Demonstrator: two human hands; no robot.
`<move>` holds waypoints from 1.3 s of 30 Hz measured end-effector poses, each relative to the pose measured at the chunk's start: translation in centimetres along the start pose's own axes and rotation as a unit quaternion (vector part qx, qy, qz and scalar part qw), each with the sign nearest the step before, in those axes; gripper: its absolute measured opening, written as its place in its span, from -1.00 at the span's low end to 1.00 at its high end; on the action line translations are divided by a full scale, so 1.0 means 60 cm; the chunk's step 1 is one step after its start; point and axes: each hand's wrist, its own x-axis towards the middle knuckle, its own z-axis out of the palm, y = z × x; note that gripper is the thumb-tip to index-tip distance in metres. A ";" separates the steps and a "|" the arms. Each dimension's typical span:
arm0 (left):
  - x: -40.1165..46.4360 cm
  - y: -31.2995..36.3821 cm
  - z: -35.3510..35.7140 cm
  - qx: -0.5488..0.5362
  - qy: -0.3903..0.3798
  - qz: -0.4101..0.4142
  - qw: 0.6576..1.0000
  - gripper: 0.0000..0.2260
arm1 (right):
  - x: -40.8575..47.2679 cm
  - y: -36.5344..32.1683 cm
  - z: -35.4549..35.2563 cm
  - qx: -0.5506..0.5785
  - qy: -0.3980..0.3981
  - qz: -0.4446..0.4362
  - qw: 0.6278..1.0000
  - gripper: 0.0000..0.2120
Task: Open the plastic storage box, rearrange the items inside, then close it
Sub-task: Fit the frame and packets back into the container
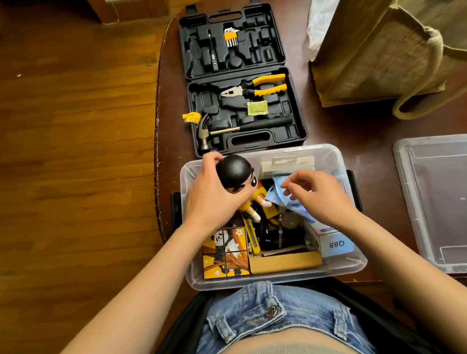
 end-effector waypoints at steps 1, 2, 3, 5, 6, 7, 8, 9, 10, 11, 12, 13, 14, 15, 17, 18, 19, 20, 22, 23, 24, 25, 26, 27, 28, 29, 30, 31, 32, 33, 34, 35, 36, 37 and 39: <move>-0.006 -0.001 -0.014 0.006 0.022 0.019 1.000 -0.42 | 0.005 -0.005 0.004 0.004 -0.011 -0.006 1.000 -0.84; -0.011 -0.003 -0.027 0.004 0.036 0.027 0.999 -0.41 | 0.010 -0.011 0.008 0.002 -0.024 -0.013 1.000 -0.84; -0.016 -0.009 -0.039 -0.012 0.044 0.028 0.999 -0.40 | 0.019 -0.017 0.015 -0.012 -0.042 -0.020 0.999 -0.84; -0.027 -0.021 -0.053 -0.082 0.049 0.023 0.995 -0.38 | 0.039 -0.028 0.034 -0.072 -0.089 -0.040 0.993 -0.82; -0.031 -0.027 -0.057 -0.119 0.056 0.020 0.991 -0.39 | 0.049 -0.032 0.047 -0.113 -0.113 -0.053 0.986 -0.81; -0.034 -0.032 -0.059 -0.150 0.069 0.018 0.986 -0.39 | 0.059 -0.035 0.061 -0.155 -0.133 -0.065 0.977 -0.81; -0.037 -0.038 -0.059 -0.171 0.086 0.014 0.981 -0.41 | 0.069 -0.040 0.076 -0.196 -0.151 -0.076 0.966 -0.80; -0.039 -0.044 -0.059 -0.184 0.102 0.011 0.978 -0.42 | 0.078 -0.043 0.092 -0.234 -0.164 -0.085 0.954 -0.80; -0.041 -0.048 -0.058 -0.191 0.115 0.008 0.975 -0.43 | 0.088 -0.046 0.107 -0.270 -0.172 -0.094 0.943 -0.80; -0.043 -0.051 -0.058 -0.194 0.123 0.004 0.973 -0.45 | 0.096 -0.048 0.121 -0.301 -0.177 -0.104 0.931 -0.80; -0.043 -0.052 -0.057 -0.193 0.125 0.001 0.973 -0.46 | 0.102 -0.049 0.134 -0.326 -0.185 -0.113 0.920 -0.79; -0.044 -0.054 -0.057 -0.192 0.127 -0.003 0.973 -0.46 | 0.109 -0.048 0.146 -0.338 -0.199 -0.119 0.912 -0.78; -0.044 -0.055 -0.057 -0.190 0.129 -0.007 0.973 -0.45 | 0.113 -0.046 0.155 -0.345 -0.215 -0.116 0.906 -0.77; -0.045 -0.056 -0.058 -0.187 0.132 -0.010 0.974 -0.45 | 0.116 -0.043 0.164 -0.359 -0.233 -0.114 0.897 -0.76; -0.046 -0.055 -0.060 -0.187 0.130 -0.017 0.974 -0.45 | 0.116 -0.035 0.177 -0.414 -0.251 -0.124 0.866 -0.73; -0.047 -0.056 -0.062 -0.189 0.130 -0.021 0.973 -0.45 | 0.115 -0.031 0.183 -0.442 -0.247 -0.142 0.851 -0.71; -0.048 -0.055 -0.061 -0.193 0.129 -0.023 0.972 -0.45 | 0.113 -0.028 0.189 -0.464 -0.234 -0.163 0.839 -0.73; -0.049 -0.054 -0.061 -0.195 0.130 -0.025 0.972 -0.45 | 0.111 -0.027 0.196 -0.476 -0.222 -0.178 0.832 -0.77; -0.050 -0.051 -0.059 -0.201 0.133 -0.033 0.970 -0.44 | 0.111 -0.025 0.205 -0.474 -0.211 -0.183 0.835 -0.86; -0.049 -0.049 -0.059 -0.205 0.133 -0.037 0.969 -0.44 | 0.113 -0.026 0.208 -0.463 -0.214 -0.170 0.843 -0.90; -0.049 -0.048 -0.060 -0.208 0.133 -0.039 0.968 -0.44 | 0.114 -0.026 0.208 -0.458 -0.220 -0.163 0.846 -0.94; -0.048 -0.047 -0.061 -0.208 0.132 -0.040 0.968 -0.45 | 0.117 -0.027 0.209 -0.464 -0.224 -0.171 0.839 -0.94; -0.047 -0.047 -0.063 -0.209 0.131 -0.041 0.968 -0.46 | 0.118 -0.027 0.207 -0.476 -0.224 -0.183 0.831 -0.92; -0.046 -0.048 -0.065 -0.212 0.131 -0.045 0.967 -0.47 | 0.119 -0.028 0.205 -0.476 -0.219 -0.186 0.831 -0.89; -0.045 -0.049 -0.068 -0.219 0.130 -0.051 0.966 -0.47 | 0.120 -0.029 0.201 -0.463 -0.215 -0.186 0.839 -0.84; -0.045 -0.051 -0.070 -0.230 0.131 -0.059 0.963 -0.48 | 0.120 -0.030 0.196 -0.437 -0.216 -0.184 0.853 -0.79; -0.045 -0.052 -0.072 -0.247 0.131 -0.068 0.958 -0.49 | 0.119 -0.031 0.188 -0.400 -0.218 -0.178 0.872 -0.76; -0.045 -0.052 -0.074 -0.266 0.134 -0.079 0.951 -0.50 | 0.116 -0.034 0.177 -0.353 -0.223 -0.168 0.893 -0.74; -0.044 -0.053 -0.078 -0.285 0.137 -0.091 0.944 -0.51 | 0.113 -0.038 0.164 -0.305 -0.224 -0.158 0.912 -0.72; -0.043 -0.053 -0.079 -0.301 0.139 -0.101 0.938 -0.53 | 0.108 -0.040 0.147 -0.264 -0.221 -0.151 0.927 -0.73; -0.041 -0.052 -0.081 -0.312 0.142 -0.107 0.933 -0.55 | 0.102 -0.042 0.131 -0.236 -0.219 -0.151 0.935 -0.77; -0.040 -0.051 -0.081 -0.320 0.144 -0.110 0.930 -0.57 | 0.093 -0.042 0.114 -0.222 -0.221 -0.154 0.937 -0.81; -0.038 -0.049 -0.081 -0.326 0.145 -0.111 0.927 -0.58 | 0.084 -0.041 0.098 -0.216 -0.232 -0.156 0.935 -0.85; -0.037 -0.047 -0.082 -0.330 0.146 -0.113 0.926 -0.57 | 0.076 -0.040 0.084 -0.204 -0.247 -0.154 0.935 -0.89; -0.033 -0.044 -0.083 -0.334 0.144 -0.108 0.925 -0.58 | 0.057 -0.042 0.056 -0.139 -0.287 -0.119 0.940 -0.95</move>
